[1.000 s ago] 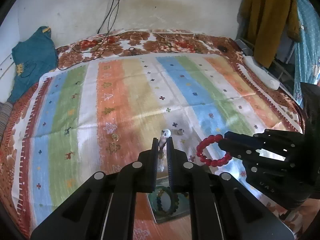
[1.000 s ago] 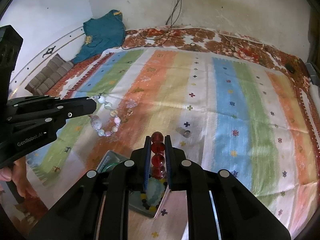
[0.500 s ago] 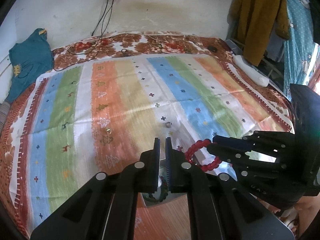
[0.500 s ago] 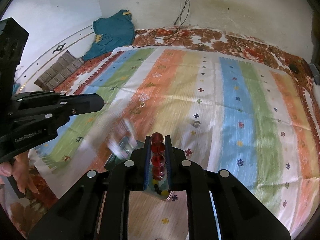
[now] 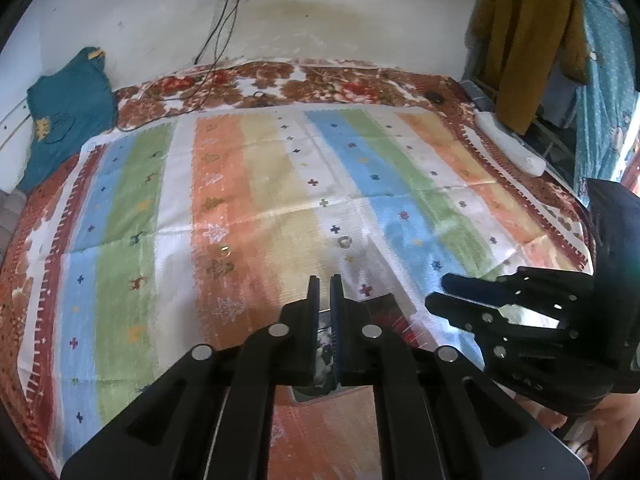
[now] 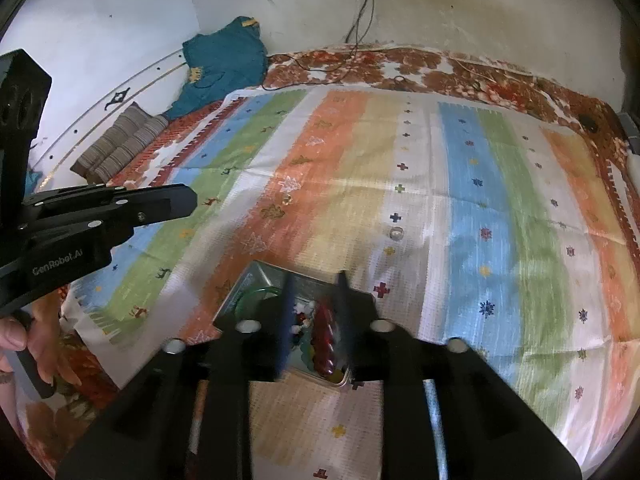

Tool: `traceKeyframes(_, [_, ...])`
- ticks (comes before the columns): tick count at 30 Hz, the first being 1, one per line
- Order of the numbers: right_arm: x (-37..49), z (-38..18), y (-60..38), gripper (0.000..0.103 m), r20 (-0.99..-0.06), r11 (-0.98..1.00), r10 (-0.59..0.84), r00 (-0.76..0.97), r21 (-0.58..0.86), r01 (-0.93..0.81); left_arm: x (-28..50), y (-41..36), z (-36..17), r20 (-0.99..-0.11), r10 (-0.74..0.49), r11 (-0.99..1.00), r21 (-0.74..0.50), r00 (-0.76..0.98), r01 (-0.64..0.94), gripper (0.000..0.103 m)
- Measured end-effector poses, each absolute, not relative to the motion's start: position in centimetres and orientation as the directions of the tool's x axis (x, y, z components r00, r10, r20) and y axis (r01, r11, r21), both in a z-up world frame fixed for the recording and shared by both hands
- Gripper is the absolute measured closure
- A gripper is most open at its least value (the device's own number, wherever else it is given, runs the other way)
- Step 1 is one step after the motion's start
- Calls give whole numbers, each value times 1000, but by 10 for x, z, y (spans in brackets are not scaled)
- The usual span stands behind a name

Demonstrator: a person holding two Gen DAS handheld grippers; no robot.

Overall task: Organize jewelry
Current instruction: 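Lower both bracelets into the tin and open both tools, then move the left tool to the gold charm while the right tool approaches the silver ring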

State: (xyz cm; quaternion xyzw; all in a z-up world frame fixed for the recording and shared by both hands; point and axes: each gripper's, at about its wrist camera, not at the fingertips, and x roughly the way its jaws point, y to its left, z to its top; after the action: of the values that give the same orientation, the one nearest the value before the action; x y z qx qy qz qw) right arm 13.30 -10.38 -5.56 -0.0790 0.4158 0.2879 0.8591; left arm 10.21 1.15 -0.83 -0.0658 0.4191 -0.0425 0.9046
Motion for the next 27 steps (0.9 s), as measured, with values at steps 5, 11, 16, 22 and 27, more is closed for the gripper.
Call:
traceKeyframes(5, [140, -56, -107, 65, -764, 836, 413, 495, 102, -540, 104, 17, -9, -753, -117, 988, -154, 647, -1, 96])
traceKeyframes(11, [154, -59, -111, 57, -778, 854, 385, 496, 97, -510, 118, 33, -16, -774, -84, 985, -161, 627, -67, 88])
traceKeyframes(16, [169, -61, -109, 50, -788, 866, 363, 498, 88, -492, 133, 46, -24, -794, -44, 982, -145, 606, -118, 76])
traceKeyframes(22, [183, -66, -104, 44, -802, 871, 341, 491, 73, -485, 149, 57, -33, -812, 4, 982, -106, 583, -155, 60])
traceKeyframes(27, [195, -69, -99, 39, -811, 879, 320, 489, 61, -473, 166, 69, -45, -831, 36, 978, -85, 555, -192, 52])
